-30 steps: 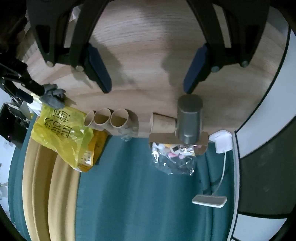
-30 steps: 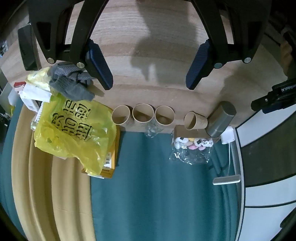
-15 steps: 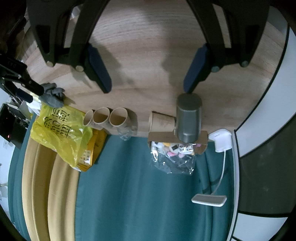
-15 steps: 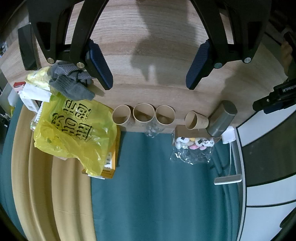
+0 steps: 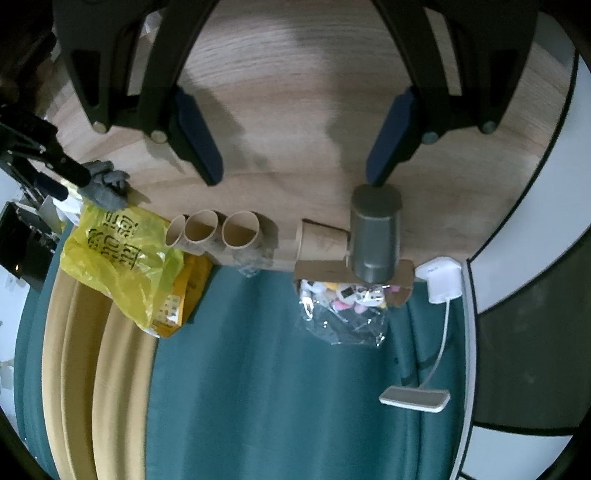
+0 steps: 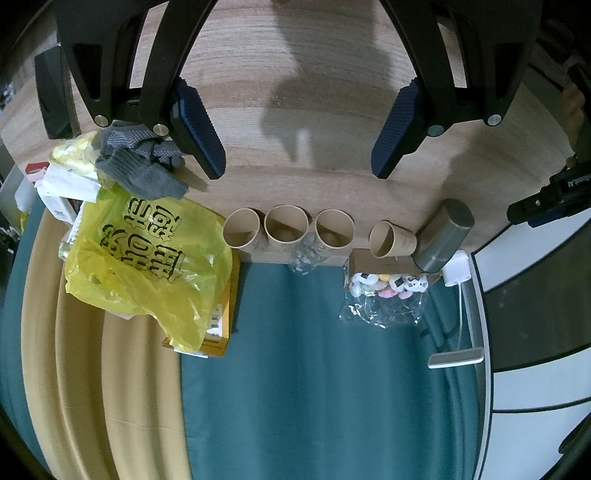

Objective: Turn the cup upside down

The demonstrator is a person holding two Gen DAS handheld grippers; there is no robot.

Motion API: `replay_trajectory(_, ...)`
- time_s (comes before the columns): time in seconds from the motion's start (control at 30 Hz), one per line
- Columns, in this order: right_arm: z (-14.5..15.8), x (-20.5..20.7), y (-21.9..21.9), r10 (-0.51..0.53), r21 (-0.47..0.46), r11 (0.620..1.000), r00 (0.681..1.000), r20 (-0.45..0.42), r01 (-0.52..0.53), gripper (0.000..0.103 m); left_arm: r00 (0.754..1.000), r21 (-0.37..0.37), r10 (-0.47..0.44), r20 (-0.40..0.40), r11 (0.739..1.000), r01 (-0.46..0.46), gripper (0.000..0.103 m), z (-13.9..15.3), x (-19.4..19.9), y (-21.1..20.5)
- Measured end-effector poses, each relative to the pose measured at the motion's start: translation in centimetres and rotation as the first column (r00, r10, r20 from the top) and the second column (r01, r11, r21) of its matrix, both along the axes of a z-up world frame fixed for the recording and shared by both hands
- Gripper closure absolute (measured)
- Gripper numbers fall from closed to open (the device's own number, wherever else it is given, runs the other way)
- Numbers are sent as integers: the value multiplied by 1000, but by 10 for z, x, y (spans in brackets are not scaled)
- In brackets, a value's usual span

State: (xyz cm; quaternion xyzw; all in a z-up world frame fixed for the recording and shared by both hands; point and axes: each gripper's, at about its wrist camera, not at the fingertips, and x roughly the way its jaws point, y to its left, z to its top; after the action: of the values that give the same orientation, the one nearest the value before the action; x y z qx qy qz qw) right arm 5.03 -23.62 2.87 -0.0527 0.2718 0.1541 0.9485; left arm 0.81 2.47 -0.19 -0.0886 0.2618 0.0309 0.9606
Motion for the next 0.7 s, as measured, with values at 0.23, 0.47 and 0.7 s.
replay_trajectory(0.23, -1, 3, 1, 0, 1, 1000, 1000, -4, 0, 19, 1000, 6, 0, -8, 1000, 0, 22, 0, 1, -6)
replay_trajectory(0.47, -1, 3, 1, 1, 2, 1000, 1000, -2, -1, 19, 1000, 6, -3, -9, 1000, 3, 22, 1, 2, -4)
replay_trajectory(0.7, -1, 4, 1, 0, 2, 1000, 1000, -2, 0, 19, 1000, 11, -2, -2, 1000, 2, 22, 3, 2, -6)
